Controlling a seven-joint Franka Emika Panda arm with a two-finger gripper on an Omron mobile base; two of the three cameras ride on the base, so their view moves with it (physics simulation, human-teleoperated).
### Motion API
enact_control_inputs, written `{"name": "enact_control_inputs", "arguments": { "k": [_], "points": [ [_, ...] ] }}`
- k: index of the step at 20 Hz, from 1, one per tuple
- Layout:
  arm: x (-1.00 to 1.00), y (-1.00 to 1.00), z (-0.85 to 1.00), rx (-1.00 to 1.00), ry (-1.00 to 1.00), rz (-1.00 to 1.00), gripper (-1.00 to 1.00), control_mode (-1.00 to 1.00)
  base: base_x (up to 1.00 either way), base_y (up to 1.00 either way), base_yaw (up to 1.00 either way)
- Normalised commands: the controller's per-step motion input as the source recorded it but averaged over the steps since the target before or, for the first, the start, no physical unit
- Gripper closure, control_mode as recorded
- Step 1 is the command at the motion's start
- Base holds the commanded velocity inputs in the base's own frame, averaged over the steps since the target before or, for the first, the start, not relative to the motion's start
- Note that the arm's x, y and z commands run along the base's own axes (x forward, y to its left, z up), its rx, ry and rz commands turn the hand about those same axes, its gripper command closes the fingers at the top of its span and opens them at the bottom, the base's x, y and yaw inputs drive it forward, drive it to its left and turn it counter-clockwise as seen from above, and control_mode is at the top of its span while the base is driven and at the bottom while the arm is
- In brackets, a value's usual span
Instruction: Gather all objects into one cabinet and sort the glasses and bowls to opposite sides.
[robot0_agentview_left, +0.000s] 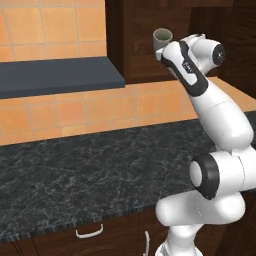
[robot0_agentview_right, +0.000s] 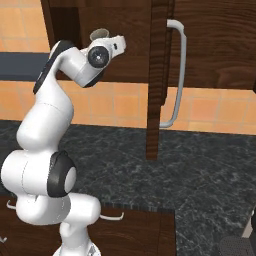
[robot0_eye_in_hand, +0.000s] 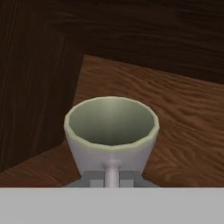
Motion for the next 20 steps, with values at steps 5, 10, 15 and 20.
{"name": "enact_control_inputs", "arguments": {
  "k": [5, 10, 15, 20],
  "points": [
    [0.00, 0.00, 0.31, 0.04, 0.19, -0.11, 1.00, -1.00, 0.00, 0.00, 0.00],
    [0.00, 0.00, 0.04, 0.00, 0.03, -0.01, 1.00, -1.00, 0.00, 0.00, 0.00],
    [-0.04, 0.00, 0.39, 0.07, 0.00, 0.00, 1.00, -1.00, 0.00, 0.00, 0.00],
    [-0.11, 0.00, 0.10, 0.03, 0.00, 0.00, 1.00, -1.00, 0.00, 0.00, 0.00]
  ]
}}
